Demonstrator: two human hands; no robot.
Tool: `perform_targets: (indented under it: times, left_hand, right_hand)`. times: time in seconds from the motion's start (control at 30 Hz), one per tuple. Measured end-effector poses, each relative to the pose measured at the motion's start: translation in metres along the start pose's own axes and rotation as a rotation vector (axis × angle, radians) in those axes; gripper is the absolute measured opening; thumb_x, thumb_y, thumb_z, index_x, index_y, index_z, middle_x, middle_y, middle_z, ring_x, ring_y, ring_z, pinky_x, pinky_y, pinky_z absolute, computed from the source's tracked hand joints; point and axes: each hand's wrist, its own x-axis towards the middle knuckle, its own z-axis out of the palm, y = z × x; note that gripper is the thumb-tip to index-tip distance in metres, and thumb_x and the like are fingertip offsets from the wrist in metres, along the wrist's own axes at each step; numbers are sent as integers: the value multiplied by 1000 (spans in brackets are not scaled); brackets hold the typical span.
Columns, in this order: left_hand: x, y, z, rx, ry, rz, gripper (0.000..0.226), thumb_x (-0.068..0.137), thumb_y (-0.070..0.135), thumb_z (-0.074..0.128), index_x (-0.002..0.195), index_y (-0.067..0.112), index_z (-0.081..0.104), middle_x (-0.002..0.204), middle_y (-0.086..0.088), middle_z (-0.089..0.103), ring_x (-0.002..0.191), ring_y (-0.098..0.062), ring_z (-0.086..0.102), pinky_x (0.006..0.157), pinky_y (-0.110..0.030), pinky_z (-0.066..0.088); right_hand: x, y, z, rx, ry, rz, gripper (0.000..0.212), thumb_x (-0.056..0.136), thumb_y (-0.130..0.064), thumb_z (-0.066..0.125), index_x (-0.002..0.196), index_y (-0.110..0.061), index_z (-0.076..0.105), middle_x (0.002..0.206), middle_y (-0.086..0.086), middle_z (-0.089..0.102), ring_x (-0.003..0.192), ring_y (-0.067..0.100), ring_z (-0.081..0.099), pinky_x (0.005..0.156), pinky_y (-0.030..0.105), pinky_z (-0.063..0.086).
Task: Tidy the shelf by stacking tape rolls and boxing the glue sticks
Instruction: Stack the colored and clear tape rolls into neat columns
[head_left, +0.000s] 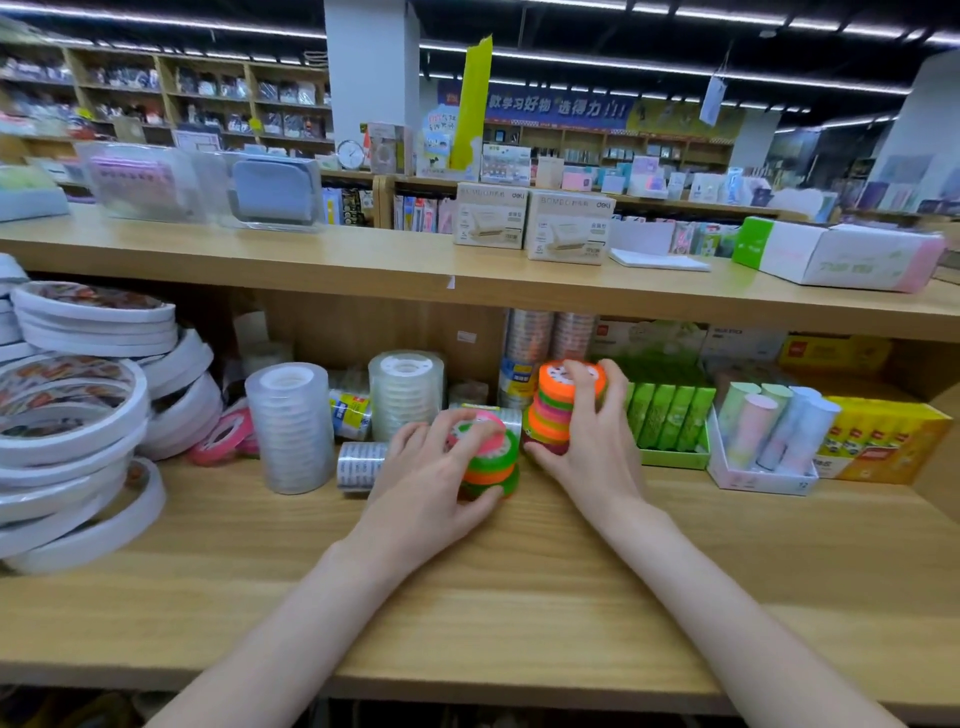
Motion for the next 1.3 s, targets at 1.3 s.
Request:
perform_targets:
  times: [1.3]
  left_hand:
    - [29,45,18,-143,-82,210,62,78,28,69,133,27,42,138,-2,42,122,-29,43,107,-36,31]
  right_hand:
    - [-18,45,-82,408,-248,52,33,80,-26,67,104,-34,45,111,-9,48,102,11,48,71,9,39]
